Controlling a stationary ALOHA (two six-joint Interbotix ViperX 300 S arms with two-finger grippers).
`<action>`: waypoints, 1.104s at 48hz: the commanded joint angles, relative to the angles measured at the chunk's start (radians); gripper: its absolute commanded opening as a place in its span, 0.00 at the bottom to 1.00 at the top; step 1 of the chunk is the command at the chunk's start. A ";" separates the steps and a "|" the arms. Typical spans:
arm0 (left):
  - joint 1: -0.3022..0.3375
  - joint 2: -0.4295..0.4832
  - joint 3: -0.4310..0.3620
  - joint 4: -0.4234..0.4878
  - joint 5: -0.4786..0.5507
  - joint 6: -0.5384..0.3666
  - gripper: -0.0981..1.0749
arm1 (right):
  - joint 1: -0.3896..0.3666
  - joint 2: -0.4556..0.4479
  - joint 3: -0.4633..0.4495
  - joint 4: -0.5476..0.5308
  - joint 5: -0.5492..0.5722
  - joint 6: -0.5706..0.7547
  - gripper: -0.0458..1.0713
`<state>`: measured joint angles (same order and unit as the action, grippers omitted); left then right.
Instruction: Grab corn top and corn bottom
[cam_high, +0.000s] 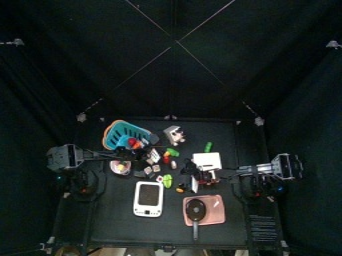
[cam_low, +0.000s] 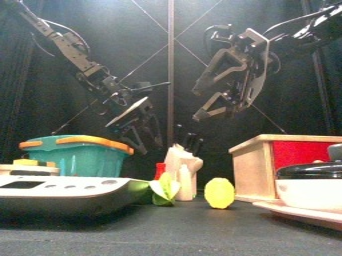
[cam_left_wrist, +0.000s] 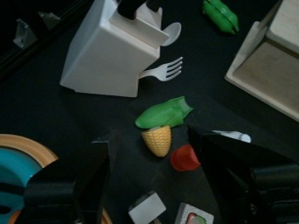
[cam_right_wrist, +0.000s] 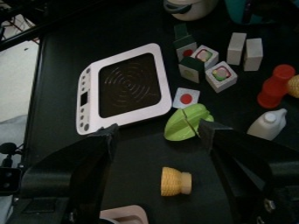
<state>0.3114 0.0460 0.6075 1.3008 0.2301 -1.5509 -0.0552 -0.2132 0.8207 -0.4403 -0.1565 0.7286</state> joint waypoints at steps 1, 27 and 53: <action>0.003 0.005 -0.018 -0.002 0.002 0.003 0.91 | -0.003 -0.032 -0.009 0.000 -0.008 -0.002 0.95; -0.005 0.003 -0.037 0.008 0.035 0.008 0.91 | -0.003 -0.029 -0.011 0.000 -0.006 -0.002 0.95; -0.035 0.075 -0.109 0.052 0.115 0.006 0.91 | -0.003 -0.023 -0.014 0.000 -0.006 -0.003 0.95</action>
<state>0.2746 0.1227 0.5308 1.3407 0.3083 -1.5432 -0.0568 -0.2117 0.8207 -0.4418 -0.1565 0.7271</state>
